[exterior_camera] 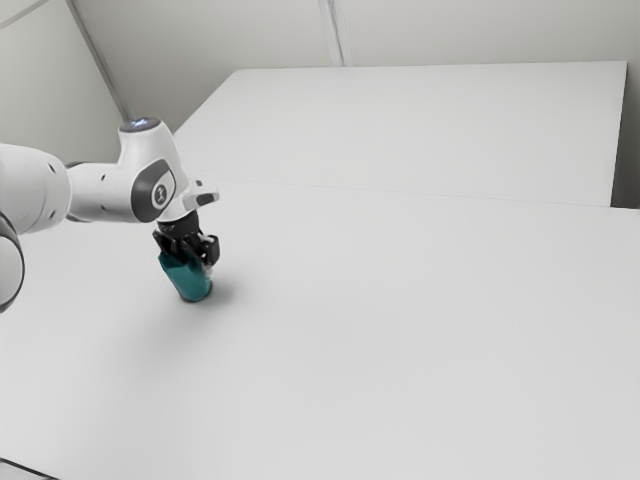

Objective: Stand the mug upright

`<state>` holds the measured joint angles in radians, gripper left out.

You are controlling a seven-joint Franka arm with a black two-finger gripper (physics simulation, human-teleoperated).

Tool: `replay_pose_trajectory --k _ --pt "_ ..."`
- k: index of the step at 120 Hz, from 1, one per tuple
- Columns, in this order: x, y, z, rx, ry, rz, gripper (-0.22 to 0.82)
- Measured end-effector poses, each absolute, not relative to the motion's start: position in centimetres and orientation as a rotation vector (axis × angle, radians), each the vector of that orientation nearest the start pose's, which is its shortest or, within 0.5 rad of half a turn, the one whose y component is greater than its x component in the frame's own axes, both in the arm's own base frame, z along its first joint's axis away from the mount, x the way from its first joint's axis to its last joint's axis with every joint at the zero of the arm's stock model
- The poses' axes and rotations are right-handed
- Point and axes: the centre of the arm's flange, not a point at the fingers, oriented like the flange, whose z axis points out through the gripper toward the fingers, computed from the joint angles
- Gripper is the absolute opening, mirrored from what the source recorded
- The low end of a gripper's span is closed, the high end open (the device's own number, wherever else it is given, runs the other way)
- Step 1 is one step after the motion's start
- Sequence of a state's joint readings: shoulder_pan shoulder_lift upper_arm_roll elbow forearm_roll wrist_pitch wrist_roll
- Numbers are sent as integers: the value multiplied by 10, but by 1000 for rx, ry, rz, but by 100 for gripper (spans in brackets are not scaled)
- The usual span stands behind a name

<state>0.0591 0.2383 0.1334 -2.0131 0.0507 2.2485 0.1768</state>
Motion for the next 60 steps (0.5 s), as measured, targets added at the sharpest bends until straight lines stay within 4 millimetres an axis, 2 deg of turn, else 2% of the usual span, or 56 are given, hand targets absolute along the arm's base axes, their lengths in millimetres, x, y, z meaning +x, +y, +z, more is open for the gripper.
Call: replay_pose_trajectory --k 13,20,44,60 --pt "583 112 340 -3071 -26 5 39" --pt "585 111 352 -3068 -49 -30 44" --pt "595 99 455 -3030 -67 -225 54" --pt "603 91 528 -3017 -72 -279 57"
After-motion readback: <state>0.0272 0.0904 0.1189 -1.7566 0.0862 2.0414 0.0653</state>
